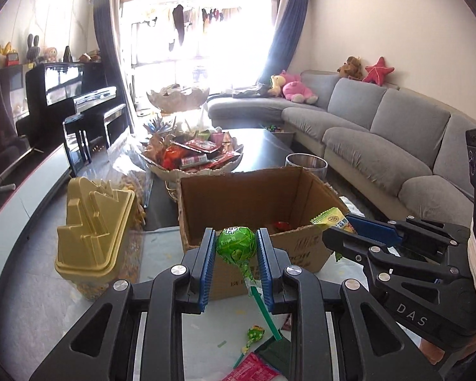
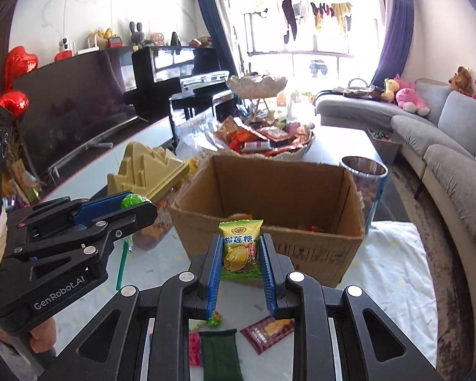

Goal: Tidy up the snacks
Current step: 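Carry the lollipop and yellow candy over the box and open both grippers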

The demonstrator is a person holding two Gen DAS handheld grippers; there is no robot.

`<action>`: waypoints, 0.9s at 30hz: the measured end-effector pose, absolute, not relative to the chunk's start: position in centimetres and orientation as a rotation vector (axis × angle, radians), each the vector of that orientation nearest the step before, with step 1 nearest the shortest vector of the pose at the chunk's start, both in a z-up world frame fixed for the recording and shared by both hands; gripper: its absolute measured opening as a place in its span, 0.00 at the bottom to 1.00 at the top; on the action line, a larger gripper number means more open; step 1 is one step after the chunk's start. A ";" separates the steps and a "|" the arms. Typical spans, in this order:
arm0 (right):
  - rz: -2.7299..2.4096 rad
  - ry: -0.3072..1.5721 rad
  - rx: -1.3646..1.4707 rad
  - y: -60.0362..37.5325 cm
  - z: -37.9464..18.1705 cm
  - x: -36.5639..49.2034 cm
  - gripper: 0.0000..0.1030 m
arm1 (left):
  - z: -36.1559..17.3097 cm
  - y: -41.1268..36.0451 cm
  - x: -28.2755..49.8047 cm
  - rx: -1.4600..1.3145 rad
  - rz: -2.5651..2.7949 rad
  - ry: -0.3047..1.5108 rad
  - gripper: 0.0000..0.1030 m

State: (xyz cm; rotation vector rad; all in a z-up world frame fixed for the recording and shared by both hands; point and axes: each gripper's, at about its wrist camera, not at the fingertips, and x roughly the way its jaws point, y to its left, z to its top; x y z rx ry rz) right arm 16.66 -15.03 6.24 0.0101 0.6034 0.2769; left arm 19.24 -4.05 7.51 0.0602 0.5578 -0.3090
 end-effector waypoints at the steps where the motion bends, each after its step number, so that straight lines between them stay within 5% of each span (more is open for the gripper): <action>1: 0.275 0.595 0.011 -15.1 6.6 16.8 0.24 | 7.8 -4.2 19.5 0.062 -0.309 0.553 0.26; 27: 0.188 0.616 0.001 -17.1 7.8 24.9 0.24 | 8.1 -5.2 29.3 0.045 -0.284 0.618 0.26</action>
